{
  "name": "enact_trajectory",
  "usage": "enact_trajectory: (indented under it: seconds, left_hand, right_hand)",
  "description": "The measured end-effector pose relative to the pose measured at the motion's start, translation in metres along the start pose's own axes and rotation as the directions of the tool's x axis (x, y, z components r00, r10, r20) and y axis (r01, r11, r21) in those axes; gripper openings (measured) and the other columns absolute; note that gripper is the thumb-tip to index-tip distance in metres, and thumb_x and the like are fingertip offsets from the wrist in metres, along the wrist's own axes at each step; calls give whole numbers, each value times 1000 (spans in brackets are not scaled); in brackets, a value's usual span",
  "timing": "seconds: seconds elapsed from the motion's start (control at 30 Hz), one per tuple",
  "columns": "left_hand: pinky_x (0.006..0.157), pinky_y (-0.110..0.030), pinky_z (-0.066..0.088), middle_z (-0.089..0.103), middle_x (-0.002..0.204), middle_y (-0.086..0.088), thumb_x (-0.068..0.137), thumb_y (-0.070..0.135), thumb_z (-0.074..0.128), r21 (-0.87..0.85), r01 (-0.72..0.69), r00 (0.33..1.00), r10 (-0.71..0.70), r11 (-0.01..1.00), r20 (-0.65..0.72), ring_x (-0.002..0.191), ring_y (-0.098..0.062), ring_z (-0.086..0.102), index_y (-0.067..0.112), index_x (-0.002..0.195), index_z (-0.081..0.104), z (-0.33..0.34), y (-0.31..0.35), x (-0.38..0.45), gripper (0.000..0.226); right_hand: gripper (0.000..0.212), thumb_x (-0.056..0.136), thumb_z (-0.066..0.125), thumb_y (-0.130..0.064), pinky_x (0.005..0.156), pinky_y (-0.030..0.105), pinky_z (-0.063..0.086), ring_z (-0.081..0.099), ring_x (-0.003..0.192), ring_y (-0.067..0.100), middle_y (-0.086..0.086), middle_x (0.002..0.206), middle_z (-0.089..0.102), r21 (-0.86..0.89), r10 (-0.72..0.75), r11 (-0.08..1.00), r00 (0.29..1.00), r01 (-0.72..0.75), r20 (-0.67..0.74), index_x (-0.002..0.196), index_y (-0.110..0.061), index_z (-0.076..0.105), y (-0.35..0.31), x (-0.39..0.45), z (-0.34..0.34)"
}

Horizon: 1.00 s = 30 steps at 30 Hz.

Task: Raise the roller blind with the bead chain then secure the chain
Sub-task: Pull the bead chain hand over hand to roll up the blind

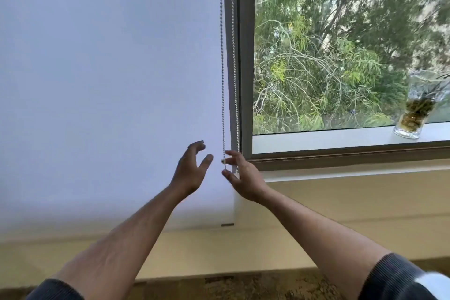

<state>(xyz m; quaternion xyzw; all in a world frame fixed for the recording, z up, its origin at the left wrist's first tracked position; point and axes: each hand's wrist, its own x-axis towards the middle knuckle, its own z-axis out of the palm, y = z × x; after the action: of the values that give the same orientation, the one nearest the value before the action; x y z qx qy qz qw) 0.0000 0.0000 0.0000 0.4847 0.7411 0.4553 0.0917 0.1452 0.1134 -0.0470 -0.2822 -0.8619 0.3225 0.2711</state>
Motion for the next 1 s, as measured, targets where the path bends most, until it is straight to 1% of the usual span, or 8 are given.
enact_trajectory:
  seconds: [0.17, 0.33, 0.47, 0.57, 0.7, 0.8, 0.93, 1.0]
  left_hand:
    - [100, -31, 50, 71, 116, 0, 97, 30, 59, -154, 36, 999, -33, 987, 20, 111, -15, 66, 20, 134, 52, 15, 34, 12, 39]
    - [86, -37, 60, 75, 88, -9, 102, 24, 52, -319, 32, 999, -29, 947, 12, 82, -24, 74, 7, 116, 64, 23, 66, 27, 24]
    - [68, -27, 59, 63, 69, -9, 104, 20, 47, -428, 11, 999, -28, 904, -33, 63, -17, 66, 0, 99, 67, 31, 90, 38, 29]
    - [63, -31, 51, 53, 63, -6, 103, 29, 49, -521, 3, 997, -45, 853, -69, 58, -18, 54, 7, 85, 65, 34, 107, 46, 33]
    - [50, -26, 27, 31, 52, 6, 101, 53, 39, -638, 11, 990, -100, 770, -103, 48, -13, 28, 19, 62, 43, 42, 116, 53, 52]
    - [44, -23, 21, 23, 50, 7, 101, 56, 34, -649, 3, 981, -129, 761, -147, 43, -11, 20, 26, 53, 30, 52, 108, 51, 57]
    - [41, -20, 25, 25, 45, 10, 102, 52, 36, -625, 25, 973, -163, 780, -163, 39, -11, 20, 27, 47, 32, 58, 98, 50, 60]
    - [40, -19, 25, 24, 46, 9, 102, 51, 38, -629, 33, 971, -173, 777, -163, 38, -10, 20, 27, 47, 33, 59, 96, 51, 60]
  right_hand:
    - [31, 108, 43, -30, 97, 43, 53, 67, 117, 22, -5, 117, 77, 63, -5, 998, 998, 1, 66, 137, -22, 51, 9, -4, 17]
    - [31, 109, 34, -34, 85, 40, 56, 71, 96, 12, -7, 98, 78, 84, -19, 996, 987, 6, 163, 113, -28, 63, 36, -1, 21]
    - [28, 107, 36, -34, 78, 38, 54, 67, 85, 8, -10, 84, 77, 86, -11, 996, 980, -6, 200, 97, -31, 62, 67, 0, 25]
    - [28, 108, 40, -30, 81, 34, 52, 68, 86, 4, -9, 85, 77, 185, 52, 980, 990, -76, 131, 94, -28, 64, 84, 2, 29]
    - [22, 107, 48, -25, 84, 32, 53, 72, 89, 2, -10, 85, 79, 323, 96, 940, 994, -110, 57, 97, -25, 67, 94, 6, 32]
    - [18, 106, 52, -31, 80, 28, 53, 71, 91, 0, -16, 88, 79, 348, 59, 935, 997, -71, 46, 100, -27, 68, 99, 4, 32]
    - [24, 108, 47, -34, 91, 43, 57, 71, 102, 8, -11, 96, 80, 467, 113, 871, 988, -150, 107, 102, -25, 68, 99, 4, 30]
    - [25, 108, 46, -33, 92, 44, 56, 70, 103, 7, -10, 99, 79, 466, 114, 872, 988, -149, 103, 102, -24, 68, 99, 3, 28]
